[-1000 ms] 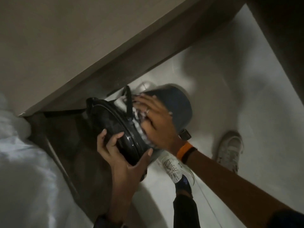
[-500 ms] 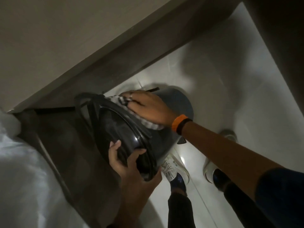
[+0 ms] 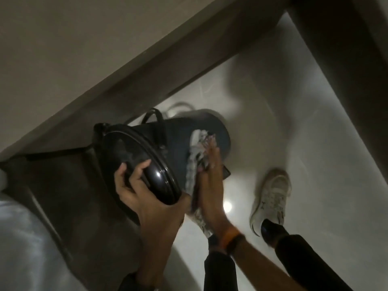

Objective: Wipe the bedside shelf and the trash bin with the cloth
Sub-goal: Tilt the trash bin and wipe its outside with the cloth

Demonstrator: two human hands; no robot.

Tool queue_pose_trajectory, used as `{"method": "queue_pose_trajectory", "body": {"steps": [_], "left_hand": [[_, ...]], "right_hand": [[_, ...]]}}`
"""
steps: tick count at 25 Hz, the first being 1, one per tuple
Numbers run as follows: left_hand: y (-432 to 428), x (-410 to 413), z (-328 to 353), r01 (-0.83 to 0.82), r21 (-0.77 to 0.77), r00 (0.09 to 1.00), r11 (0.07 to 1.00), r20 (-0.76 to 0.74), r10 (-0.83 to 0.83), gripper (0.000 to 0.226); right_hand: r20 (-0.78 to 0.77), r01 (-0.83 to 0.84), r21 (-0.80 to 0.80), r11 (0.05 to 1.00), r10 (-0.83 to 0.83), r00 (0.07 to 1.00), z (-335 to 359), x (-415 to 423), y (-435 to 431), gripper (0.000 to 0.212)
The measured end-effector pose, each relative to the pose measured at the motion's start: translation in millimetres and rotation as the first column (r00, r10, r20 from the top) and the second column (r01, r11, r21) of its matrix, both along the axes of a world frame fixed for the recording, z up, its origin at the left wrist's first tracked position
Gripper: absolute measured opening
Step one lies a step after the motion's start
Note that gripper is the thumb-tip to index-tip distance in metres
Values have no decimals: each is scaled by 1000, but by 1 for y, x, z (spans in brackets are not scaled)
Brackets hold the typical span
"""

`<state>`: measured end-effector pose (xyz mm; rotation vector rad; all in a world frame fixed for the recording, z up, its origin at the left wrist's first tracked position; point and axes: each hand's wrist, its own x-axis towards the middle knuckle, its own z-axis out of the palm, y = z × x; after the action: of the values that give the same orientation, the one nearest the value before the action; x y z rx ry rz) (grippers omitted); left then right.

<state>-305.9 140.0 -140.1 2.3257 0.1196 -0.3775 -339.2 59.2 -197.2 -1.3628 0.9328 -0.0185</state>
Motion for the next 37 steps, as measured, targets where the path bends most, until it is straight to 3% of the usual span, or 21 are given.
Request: {"method": "queue_pose_trajectory", "body": {"steps": [3, 5, 7, 8, 12, 14, 15, 17, 20, 23, 26, 30, 31, 33, 35, 37], "left_hand": [[5, 20, -1, -54, 7, 999, 999, 4, 54, 90], [12, 29, -4, 7, 14, 999, 1000, -43, -7, 103], [5, 28, 0, 145, 86, 983, 986, -126, -133, 126], [-4, 27, 4, 193, 140, 971, 971, -171, -168, 134], [-36, 55, 10, 42, 159, 956, 986, -292, 7, 136], [-37, 73, 8, -18, 157, 957, 988, -284, 62, 133], [-38, 77, 9, -50, 158, 956, 986, -278, 93, 132], [-39, 84, 7, -124, 172, 940, 977, -294, 171, 123], [-42, 102, 0, -221, 44, 920, 974, -323, 223, 127], [-55, 90, 14, -25, 20, 947, 999, -319, 30, 131], [-67, 55, 28, 279, 175, 922, 944, -324, -212, 129], [-74, 53, 16, 245, 230, 949, 942, -256, -185, 122], [-76, 53, 14, 252, 235, 948, 939, -253, -191, 121], [-81, 51, 15, 229, 243, 954, 943, -250, -167, 121], [-83, 54, 14, 153, 254, 968, 955, -232, -93, 122], [-82, 61, 17, 37, 263, 978, 964, -208, 19, 121]], "right_hand": [[200, -136, -195, 971, 175, 964, -13, 7, -2, 46], [61, -54, -206, 977, 68, 996, -70, 39, -45, 47], [-176, 98, -107, 989, -116, 977, -108, 61, -84, 54], [-202, 109, -70, 992, -121, 972, -107, 64, -89, 55], [137, -31, -27, 999, 34, 990, -18, 35, -35, 47], [287, -148, -110, 983, 174, 942, 4, 8, -11, 46], [288, -178, -202, 963, 232, 929, -4, 5, -14, 45], [148, -141, -336, 931, 200, 969, -38, 21, -47, 45], [-114, -80, -315, 946, 47, 992, -87, 64, -106, 52], [-166, -36, -205, 978, 1, 986, -90, 94, -133, 58], [38, -59, -165, 984, 66, 997, -37, 75, -108, 54], [321, -112, -308, 945, 214, 923, -8, 8, -53, 44], [296, -86, -303, 949, 179, 938, -21, 5, -58, 45], [127, 69, -149, 986, -51, 991, -59, 15, -78, 47], [-26, 223, -39, 974, -224, 974, -75, 24, -99, 55], [40, 176, -48, 983, -174, 984, -52, 28, -84, 55]]}}
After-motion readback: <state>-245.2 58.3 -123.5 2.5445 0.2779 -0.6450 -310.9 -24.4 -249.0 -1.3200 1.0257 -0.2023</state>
